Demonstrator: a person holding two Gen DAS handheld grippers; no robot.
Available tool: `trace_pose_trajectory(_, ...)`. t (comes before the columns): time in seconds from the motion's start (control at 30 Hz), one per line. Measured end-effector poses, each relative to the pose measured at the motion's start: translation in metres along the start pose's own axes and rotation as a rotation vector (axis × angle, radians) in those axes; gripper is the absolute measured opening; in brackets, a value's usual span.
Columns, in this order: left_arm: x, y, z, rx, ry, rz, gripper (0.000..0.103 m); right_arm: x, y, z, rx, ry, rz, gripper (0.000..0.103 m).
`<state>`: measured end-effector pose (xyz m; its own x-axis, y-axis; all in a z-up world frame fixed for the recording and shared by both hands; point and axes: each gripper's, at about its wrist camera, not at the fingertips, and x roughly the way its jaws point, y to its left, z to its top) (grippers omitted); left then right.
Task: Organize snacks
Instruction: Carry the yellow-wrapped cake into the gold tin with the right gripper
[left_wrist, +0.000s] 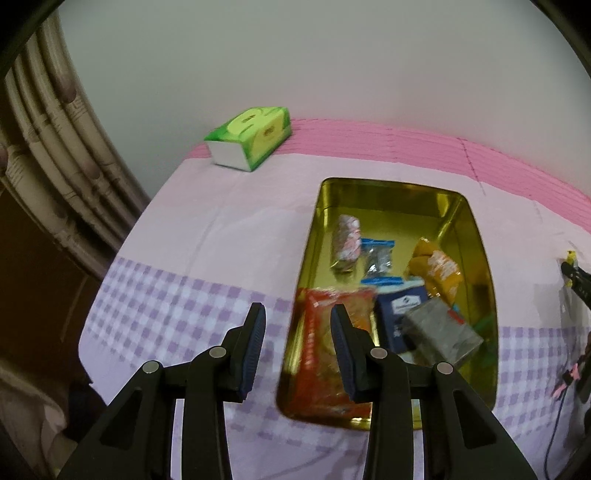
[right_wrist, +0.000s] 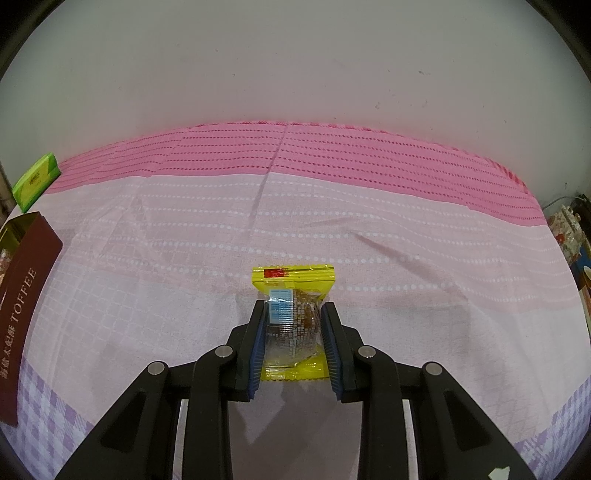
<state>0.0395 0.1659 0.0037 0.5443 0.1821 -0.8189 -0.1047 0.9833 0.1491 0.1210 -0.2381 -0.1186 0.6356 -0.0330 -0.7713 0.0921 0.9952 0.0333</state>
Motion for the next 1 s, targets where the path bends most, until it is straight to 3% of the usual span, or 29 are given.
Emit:
trace_pose_trajectory(0.57, -0.002, 0.02, -0.026, -0.035, -0.009, 0.039, 0.039, -0.018, 0.013, 0.004, 0.012, 0.034, 0.004, 0.023)
trace_pose_trajectory(0.8, -0.003, 0.03, -0.028, -0.074, -0.004, 0.029, 0.039, -0.05, 0.039, 0.017, -0.002, 0.002, 0.096, 0.023)
trace_pose_trajectory(1.0, -0.003, 0.039, -0.031, -0.107, 0.005, 0.024, 0.039, -0.076, 0.09, 0.026, -0.075, -0.017, 0.204, 0.023)
